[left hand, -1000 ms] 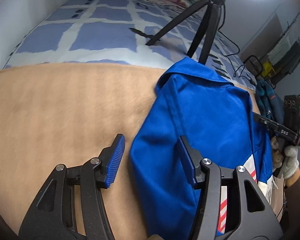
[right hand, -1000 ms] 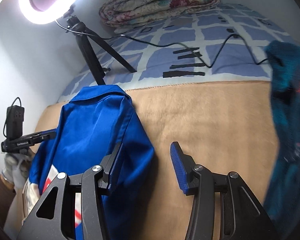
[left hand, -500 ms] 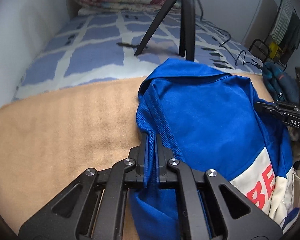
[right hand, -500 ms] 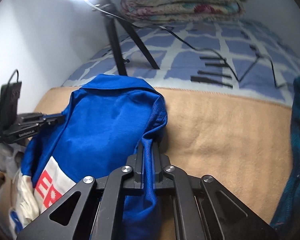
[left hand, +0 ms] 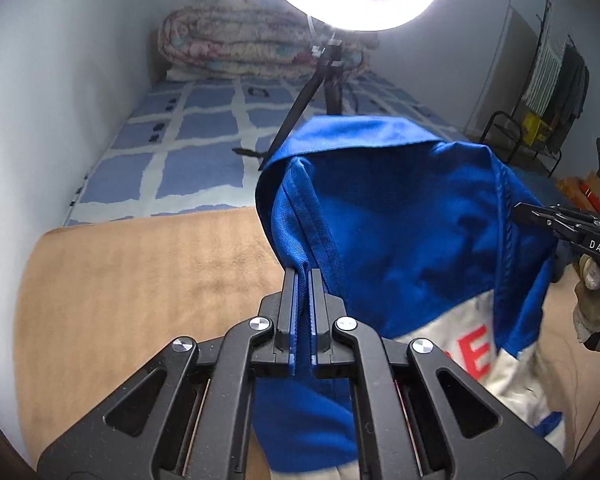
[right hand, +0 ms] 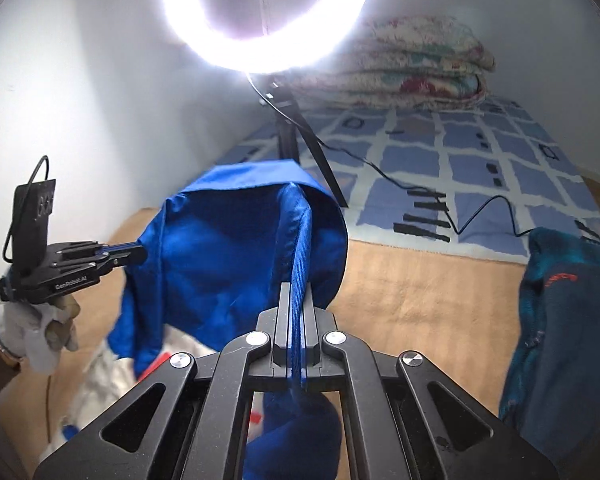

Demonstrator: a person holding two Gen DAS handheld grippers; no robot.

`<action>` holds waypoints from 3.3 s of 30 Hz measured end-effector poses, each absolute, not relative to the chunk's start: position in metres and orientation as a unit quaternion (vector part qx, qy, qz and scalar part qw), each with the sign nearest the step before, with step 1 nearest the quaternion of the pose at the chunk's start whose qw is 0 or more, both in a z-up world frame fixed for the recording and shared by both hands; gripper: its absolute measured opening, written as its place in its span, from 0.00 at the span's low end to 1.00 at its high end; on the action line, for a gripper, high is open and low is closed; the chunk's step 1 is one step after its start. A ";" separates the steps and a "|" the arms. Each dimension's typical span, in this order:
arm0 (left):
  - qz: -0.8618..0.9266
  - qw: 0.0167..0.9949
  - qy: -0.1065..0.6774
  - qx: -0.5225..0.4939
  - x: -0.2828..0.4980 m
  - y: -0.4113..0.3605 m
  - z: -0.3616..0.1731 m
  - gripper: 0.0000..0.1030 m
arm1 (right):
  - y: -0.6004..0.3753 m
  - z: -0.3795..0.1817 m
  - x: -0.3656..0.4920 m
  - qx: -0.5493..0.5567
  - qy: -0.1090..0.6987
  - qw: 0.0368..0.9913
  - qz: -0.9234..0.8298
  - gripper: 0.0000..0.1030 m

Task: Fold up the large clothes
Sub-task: 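Lift the collar with both tools and fold it over onto the hem, then press the folded bundle flat with both tools and release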

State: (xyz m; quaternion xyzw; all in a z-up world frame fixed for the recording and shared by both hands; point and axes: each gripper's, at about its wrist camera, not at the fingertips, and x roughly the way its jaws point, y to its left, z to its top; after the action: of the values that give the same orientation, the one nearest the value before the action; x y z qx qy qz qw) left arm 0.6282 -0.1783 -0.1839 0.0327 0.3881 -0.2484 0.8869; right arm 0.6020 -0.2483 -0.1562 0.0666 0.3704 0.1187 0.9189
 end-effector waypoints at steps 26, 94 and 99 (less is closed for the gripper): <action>-0.268 0.910 0.316 0.013 0.338 -0.107 -0.117 0.00 | -0.197 -0.105 0.341 0.078 0.336 0.930 0.125 0.01; -0.211 0.888 0.407 -0.046 0.365 -0.106 -0.135 0.18 | -0.181 -0.137 0.346 0.104 0.392 0.910 0.088 0.03; -0.185 0.869 0.458 -0.035 0.397 -0.124 -0.183 0.18 | -0.169 -0.175 0.384 0.072 0.438 0.893 0.079 0.03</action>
State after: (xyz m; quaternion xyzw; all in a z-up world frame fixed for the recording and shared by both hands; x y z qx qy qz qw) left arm 0.3967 -0.1245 -0.1834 -0.0350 0.4578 -0.1854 0.8688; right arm 0.3842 -0.1695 -0.1752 0.0718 0.4381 0.0792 0.8926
